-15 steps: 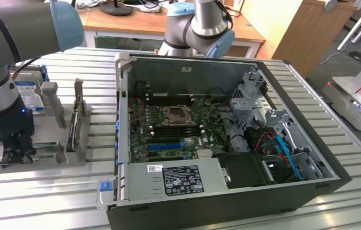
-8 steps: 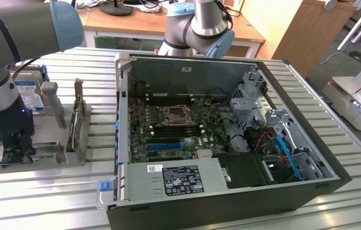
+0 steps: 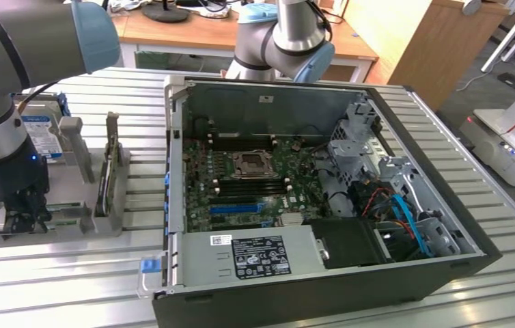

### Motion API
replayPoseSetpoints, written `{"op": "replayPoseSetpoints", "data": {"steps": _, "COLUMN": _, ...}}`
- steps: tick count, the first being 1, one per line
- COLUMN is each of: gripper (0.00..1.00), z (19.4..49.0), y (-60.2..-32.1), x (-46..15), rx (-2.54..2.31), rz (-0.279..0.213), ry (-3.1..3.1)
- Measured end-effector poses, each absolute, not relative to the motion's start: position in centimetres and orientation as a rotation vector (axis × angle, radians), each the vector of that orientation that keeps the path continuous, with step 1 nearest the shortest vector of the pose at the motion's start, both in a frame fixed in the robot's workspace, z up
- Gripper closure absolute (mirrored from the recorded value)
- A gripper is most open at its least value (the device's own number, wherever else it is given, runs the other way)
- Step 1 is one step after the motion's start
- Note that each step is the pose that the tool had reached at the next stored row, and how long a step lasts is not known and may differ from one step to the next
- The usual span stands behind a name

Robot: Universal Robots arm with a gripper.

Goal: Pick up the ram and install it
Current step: 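Pick up the ram and move it above insertion slot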

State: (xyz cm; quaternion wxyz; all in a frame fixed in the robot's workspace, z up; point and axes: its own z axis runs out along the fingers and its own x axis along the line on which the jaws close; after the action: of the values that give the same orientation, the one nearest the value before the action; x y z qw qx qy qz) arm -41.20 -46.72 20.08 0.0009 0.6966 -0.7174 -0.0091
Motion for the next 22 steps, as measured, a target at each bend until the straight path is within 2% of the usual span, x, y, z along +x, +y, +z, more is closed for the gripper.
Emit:
{"op": "replayPoseSetpoints", "data": {"steps": 14, "gripper": 0.73, "z": 20.09, "y": -46.72, "x": -41.12, "rx": 2.188, "rz": -0.030, "ry": -2.253}}
{"op": "replayPoseSetpoints", "data": {"steps": 15, "gripper": 0.74, "z": 20.09, "y": -46.72, "x": -41.12, "rx": 2.188, "rz": -0.030, "ry": -2.253}}
{"op": "replayPoseSetpoints", "data": {"steps": 16, "gripper": 0.80, "z": 20.08, "y": -46.72, "x": -41.12, "rx": 2.188, "rz": -0.030, "ry": -2.253}}
{"op": "replayPoseSetpoints", "data": {"steps": 17, "gripper": 0.80, "z": 20.08, "y": -46.72, "x": -41.12, "rx": 2.188, "rz": -0.030, "ry": -2.253}}
{"op": "replayPoseSetpoints", "data": {"steps": 18, "gripper": 0.87, "z": 20.09, "y": -46.72, "x": -41.12, "rx": 2.188, "rz": -0.030, "ry": -2.253}}
{"op": "replayPoseSetpoints", "data": {"steps": 22, "gripper": 0.88, "z": 20.09, "y": -46.72, "x": -41.12, "rx": 2.188, "rz": -0.030, "ry": -2.253}}
